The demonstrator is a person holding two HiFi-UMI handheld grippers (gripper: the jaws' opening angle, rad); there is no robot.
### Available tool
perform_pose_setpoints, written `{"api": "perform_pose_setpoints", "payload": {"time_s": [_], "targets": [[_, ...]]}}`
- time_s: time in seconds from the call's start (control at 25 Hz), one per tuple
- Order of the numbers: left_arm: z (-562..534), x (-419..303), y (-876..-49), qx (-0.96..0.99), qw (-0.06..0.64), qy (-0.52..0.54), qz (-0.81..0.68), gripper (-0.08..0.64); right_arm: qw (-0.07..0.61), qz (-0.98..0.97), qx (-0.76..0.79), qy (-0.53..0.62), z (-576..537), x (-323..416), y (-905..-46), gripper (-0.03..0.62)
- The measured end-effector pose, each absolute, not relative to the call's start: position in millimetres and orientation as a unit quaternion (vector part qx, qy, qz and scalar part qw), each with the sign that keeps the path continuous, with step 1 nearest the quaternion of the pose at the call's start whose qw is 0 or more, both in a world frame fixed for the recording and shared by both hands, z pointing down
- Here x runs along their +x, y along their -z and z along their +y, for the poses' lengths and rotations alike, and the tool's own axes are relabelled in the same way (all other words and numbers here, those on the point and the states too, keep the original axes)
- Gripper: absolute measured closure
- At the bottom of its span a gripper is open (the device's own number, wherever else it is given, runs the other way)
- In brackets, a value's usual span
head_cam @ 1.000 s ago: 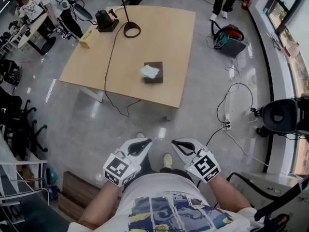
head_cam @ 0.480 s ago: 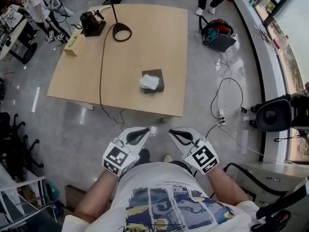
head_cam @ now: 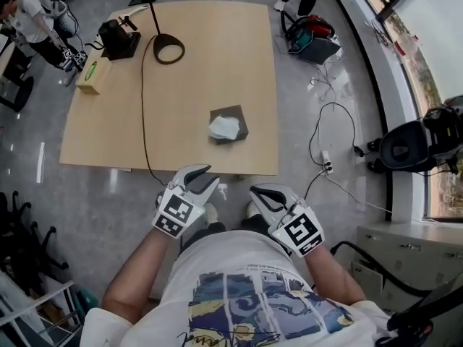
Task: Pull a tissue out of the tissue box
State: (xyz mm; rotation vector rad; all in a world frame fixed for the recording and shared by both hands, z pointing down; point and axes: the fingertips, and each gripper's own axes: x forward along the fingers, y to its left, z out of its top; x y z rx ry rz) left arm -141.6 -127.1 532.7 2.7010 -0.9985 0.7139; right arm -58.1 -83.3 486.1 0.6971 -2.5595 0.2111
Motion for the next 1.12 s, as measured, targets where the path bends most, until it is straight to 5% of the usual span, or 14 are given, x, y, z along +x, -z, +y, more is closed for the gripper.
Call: {"api": "perform_pose_setpoints", "payload": {"time_s": [1.12], "targets": [[-263,-89,-655,0.806,-0.082,-0.505,-0.296,0.339,0.257,-0.900,0.332,-0.121,-143,57,-502,0.589]]}}
